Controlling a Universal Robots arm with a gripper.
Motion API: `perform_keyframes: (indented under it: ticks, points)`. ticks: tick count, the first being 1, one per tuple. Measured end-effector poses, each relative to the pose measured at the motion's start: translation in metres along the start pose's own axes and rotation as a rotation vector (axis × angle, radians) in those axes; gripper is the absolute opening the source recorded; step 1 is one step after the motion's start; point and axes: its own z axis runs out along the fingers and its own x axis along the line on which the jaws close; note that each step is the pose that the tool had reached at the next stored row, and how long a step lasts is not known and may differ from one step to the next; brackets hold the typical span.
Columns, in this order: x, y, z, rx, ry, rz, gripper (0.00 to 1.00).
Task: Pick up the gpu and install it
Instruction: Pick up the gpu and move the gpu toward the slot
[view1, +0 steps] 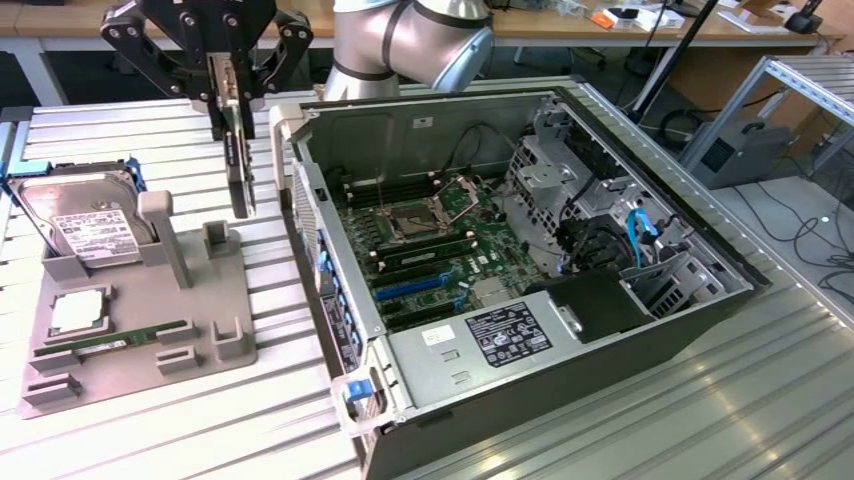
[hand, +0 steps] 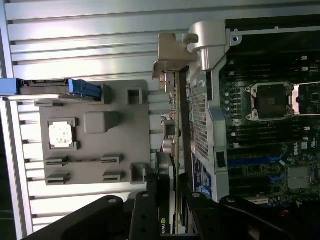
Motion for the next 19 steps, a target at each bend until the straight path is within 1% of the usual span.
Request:
perform_keyframes:
  ticks: [19]
  points:
    - [-0.020, 0.0015, 0.0006, -0.0001, -0.0001, 0.000, 0.27]
